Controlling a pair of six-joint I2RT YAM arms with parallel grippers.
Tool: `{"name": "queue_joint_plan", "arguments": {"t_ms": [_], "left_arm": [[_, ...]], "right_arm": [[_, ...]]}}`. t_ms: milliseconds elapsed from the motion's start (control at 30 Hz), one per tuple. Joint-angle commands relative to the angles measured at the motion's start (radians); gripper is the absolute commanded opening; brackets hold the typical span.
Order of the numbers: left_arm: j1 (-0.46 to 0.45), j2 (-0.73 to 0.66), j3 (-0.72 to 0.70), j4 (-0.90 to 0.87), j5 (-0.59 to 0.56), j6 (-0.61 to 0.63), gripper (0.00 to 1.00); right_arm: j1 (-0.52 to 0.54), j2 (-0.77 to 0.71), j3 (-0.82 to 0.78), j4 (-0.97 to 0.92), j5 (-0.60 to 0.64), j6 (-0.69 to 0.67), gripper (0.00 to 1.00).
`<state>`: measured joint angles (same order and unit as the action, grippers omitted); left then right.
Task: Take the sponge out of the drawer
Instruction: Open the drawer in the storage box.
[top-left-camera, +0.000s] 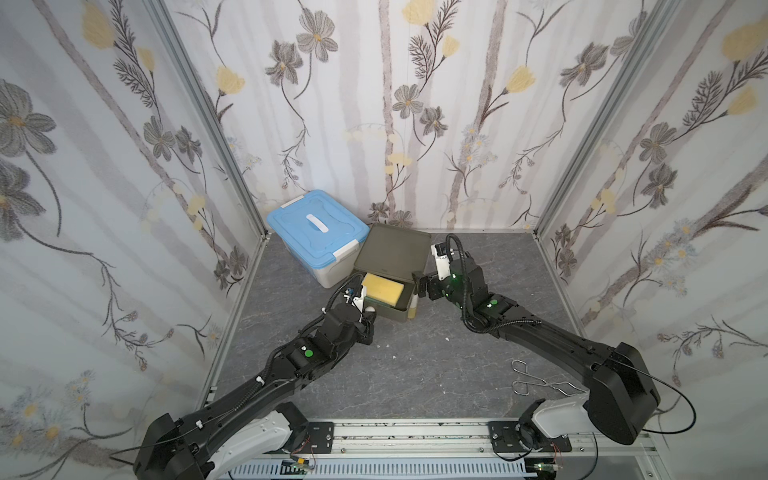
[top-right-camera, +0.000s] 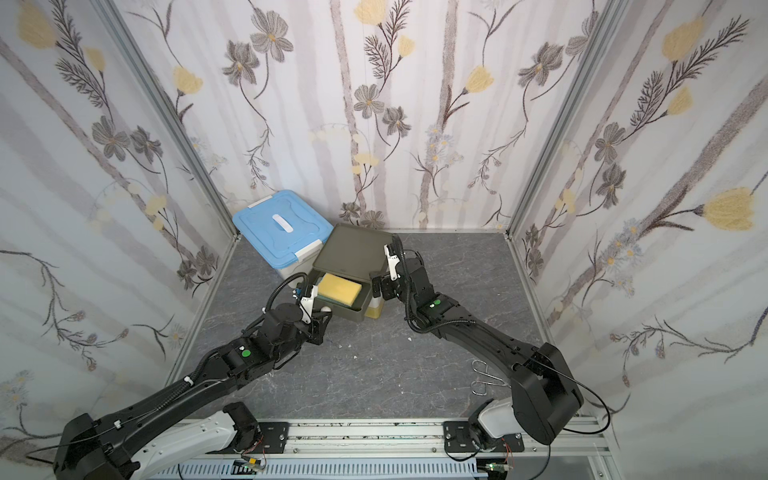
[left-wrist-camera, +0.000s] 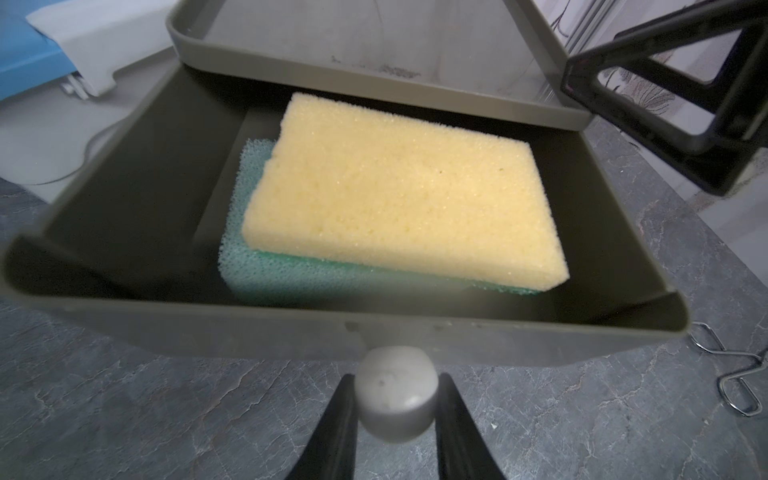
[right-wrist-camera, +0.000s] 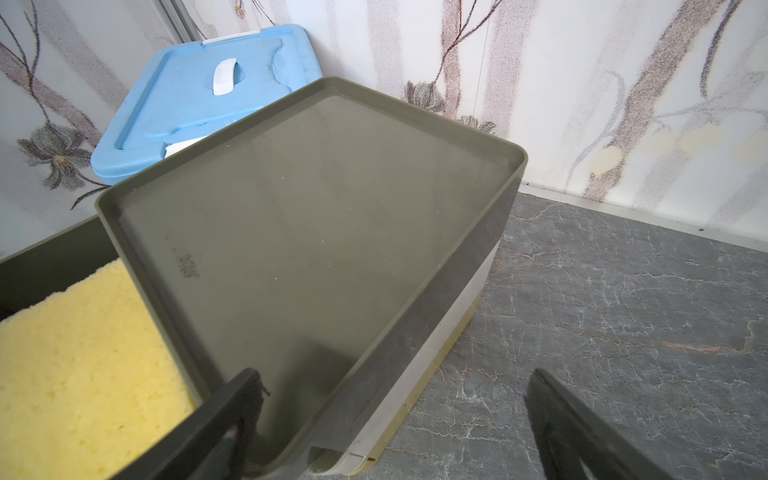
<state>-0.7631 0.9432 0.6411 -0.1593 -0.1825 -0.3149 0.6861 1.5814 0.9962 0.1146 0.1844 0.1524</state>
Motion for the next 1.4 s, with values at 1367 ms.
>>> {"name": "queue_joint_plan", "arguments": {"t_ms": [1367], "left_arm": [[0.002, -0.077, -0.073, -0.048, -0.015, -0.076, 0.26]], "right_arm": [[-0.013, 0.082, 0.037, 0.025, -0.022, 0.012, 1.00]]}}
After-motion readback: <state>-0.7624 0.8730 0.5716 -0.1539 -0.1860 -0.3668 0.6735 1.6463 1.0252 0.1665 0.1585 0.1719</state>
